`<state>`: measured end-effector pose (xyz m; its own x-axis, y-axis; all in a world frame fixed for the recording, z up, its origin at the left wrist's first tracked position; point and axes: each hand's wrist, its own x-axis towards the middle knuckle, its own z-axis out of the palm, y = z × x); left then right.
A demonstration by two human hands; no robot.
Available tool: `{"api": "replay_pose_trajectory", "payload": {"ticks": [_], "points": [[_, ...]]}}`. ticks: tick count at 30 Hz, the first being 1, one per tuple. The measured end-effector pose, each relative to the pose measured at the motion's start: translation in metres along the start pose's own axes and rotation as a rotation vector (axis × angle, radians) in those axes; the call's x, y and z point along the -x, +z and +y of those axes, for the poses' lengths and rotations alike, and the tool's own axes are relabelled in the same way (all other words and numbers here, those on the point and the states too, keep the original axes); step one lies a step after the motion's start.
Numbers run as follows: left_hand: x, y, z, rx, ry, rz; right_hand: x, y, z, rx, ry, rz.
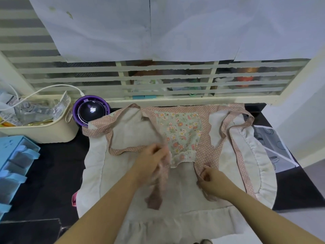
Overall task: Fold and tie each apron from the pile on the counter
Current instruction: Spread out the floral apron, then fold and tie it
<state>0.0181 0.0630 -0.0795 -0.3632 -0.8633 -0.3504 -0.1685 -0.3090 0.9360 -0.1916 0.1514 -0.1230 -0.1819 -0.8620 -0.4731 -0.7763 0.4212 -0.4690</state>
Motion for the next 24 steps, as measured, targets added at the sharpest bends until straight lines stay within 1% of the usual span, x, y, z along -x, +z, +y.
{"api": "replay_pose_trajectory", "payload": {"ticks": [1,2,3,4,6,7,8,9,10,12,14,16,18,20,21,22,23,24], "points": [[0.003,0.009,-0.002,0.042,-0.051,-0.127,0.002,-0.004,0.002,-0.046,-0.005,-0.019],[0.005,0.017,-0.007,-0.016,-0.077,-0.228,0.005,-0.008,0.004,-0.075,-0.008,-0.030],[0.005,0.022,-0.015,-0.166,-0.060,-0.302,0.006,-0.011,0.005,-0.077,-0.014,-0.039],[0.006,0.026,-0.024,-0.402,0.000,-0.329,0.007,-0.013,0.007,-0.051,-0.019,-0.051],[0.006,0.028,-0.038,-0.924,0.137,-0.327,0.007,-0.014,0.007,0.040,-0.024,-0.087],[0.009,0.028,-0.040,-1.153,0.174,-0.337,0.007,-0.013,0.006,0.083,-0.025,-0.106],[0.011,0.028,-0.043,-1.337,0.179,-0.350,0.008,-0.012,0.005,0.116,-0.025,-0.114],[0.013,0.028,-0.044,-1.463,0.163,-0.359,0.008,-0.009,0.003,0.133,-0.023,-0.110],[0.014,0.028,-0.044,-1.538,0.134,-0.353,0.009,-0.007,0.000,0.141,-0.024,-0.087],[0.014,0.024,-0.042,-1.620,0.105,-0.314,0.008,-0.001,-0.004,0.120,-0.020,-0.032],[0.015,0.018,-0.043,-1.676,0.118,-0.265,0.006,0.006,-0.005,0.113,-0.012,-0.006],[0.015,0.011,-0.047,-1.671,0.134,-0.236,0.002,0.009,-0.003,0.158,-0.001,-0.021],[0.014,0.000,-0.049,-1.638,0.069,-0.252,-0.001,0.008,0.003,0.232,0.020,-0.081],[0.011,-0.013,-0.043,-1.548,-0.065,-0.278,-0.003,0.003,0.008,0.275,0.014,-0.136],[0.010,-0.019,-0.038,-1.462,-0.118,-0.258,-0.003,-0.001,0.010,0.254,0.006,-0.153],[0.009,-0.025,-0.033,-1.379,-0.139,-0.201,-0.003,-0.005,0.012,0.193,-0.005,-0.154],[0.009,-0.030,-0.028,-1.307,-0.121,-0.114,-0.004,-0.010,0.013,0.118,-0.011,-0.131],[0.009,-0.035,-0.025,-1.223,-0.080,-0.010,-0.006,-0.015,0.012,0.048,-0.023,-0.073]]}}
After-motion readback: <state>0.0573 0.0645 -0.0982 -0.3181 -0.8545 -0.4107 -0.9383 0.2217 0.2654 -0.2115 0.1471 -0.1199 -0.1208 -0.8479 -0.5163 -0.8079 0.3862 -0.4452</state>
